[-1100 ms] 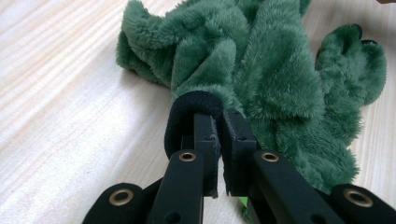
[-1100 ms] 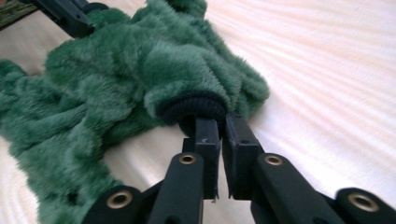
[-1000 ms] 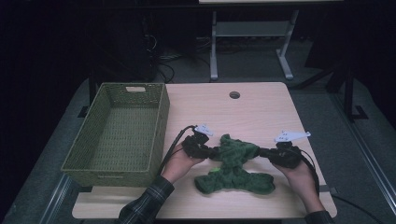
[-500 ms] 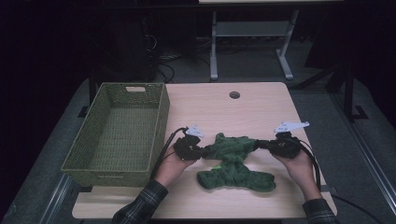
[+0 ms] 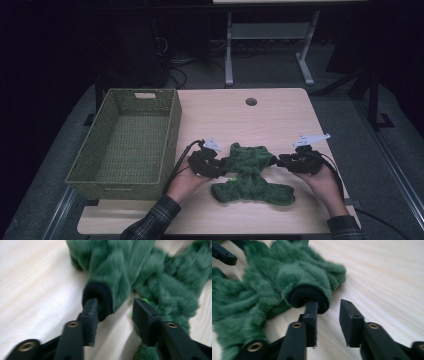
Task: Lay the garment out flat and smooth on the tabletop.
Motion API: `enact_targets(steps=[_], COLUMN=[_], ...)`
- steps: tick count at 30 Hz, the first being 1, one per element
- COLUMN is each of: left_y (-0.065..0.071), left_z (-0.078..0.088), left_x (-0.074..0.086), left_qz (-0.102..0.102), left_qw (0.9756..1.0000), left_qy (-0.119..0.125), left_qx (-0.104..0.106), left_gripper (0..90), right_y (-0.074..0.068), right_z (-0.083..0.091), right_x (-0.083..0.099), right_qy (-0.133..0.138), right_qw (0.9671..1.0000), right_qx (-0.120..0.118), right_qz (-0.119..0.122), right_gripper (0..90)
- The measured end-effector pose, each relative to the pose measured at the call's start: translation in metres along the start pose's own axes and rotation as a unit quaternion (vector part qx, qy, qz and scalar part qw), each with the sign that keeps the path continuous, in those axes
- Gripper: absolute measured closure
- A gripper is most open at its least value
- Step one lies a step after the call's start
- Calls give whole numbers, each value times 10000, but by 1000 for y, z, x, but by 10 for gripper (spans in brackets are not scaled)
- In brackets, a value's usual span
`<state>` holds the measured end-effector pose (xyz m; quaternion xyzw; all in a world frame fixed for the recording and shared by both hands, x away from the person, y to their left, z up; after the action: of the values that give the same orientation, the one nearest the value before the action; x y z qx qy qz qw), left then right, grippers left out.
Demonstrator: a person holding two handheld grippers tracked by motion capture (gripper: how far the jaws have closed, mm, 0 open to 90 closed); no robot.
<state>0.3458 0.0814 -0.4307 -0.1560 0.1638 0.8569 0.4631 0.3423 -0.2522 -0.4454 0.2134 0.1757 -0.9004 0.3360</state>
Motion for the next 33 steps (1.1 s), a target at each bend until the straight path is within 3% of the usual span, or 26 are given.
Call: enact_targets(steps=[1,3,8,12,14,17,18,23,24,28,33], left_y=[1,-1,-12,-24,-30,-41,-47,-55,-56,-54,-52], left_z=[6,17,20,14,8,-5,-13,-27,-33,-42,-46], left_x=[-2,-9,-26,-45,-56,-69,-76,-86,-87,-84,-82], left_qz=[43,55,138,221,288,291,292,426,446,342,282], left_qw=[9999,9995,9992,9994,9993,9995,9995,9988,9983,9977,9970], left_qy=[129,291,344,264,236,72,-59,-155,-239,-464,-586], left_qx=[-25,-89,-129,-55,-37,74,86,194,282,366,417], left_gripper=[513,513,516,523,522,520,518,521,540,604,803], right_y=[1,2,9,19,21,27,29,32,34,31,27], right_z=[13,21,24,6,1,-14,-26,-43,-52,-59,-61], right_x=[-3,-8,-30,-58,-63,-76,-83,-86,-84,-81,-80], right_qy=[175,239,233,36,-57,-225,-408,-585,-734,-888,-1053], right_qw=[9998,9997,9997,10000,9999,9996,9989,9978,9968,9952,9935], right_qx=[40,42,100,-29,-88,-178,-215,-282,-317,-404,-399], right_qz=[86,68,18,-25,-42,-46,-86,-85,-34,32,170], right_gripper=[637,634,636,640,640,640,640,640,638,640,723])
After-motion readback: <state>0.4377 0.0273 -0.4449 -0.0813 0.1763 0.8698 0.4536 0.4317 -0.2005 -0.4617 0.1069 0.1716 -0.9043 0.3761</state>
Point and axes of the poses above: each handheld gripper's, and its own axes: z roughly backward along the jaws, x roughly out of its underside, y roughly to its right, the point moved 1 cm from there along -z, roughly forward along the jaws, and after that the axes turned 15 degrees about -y, right-handed, at the moved point
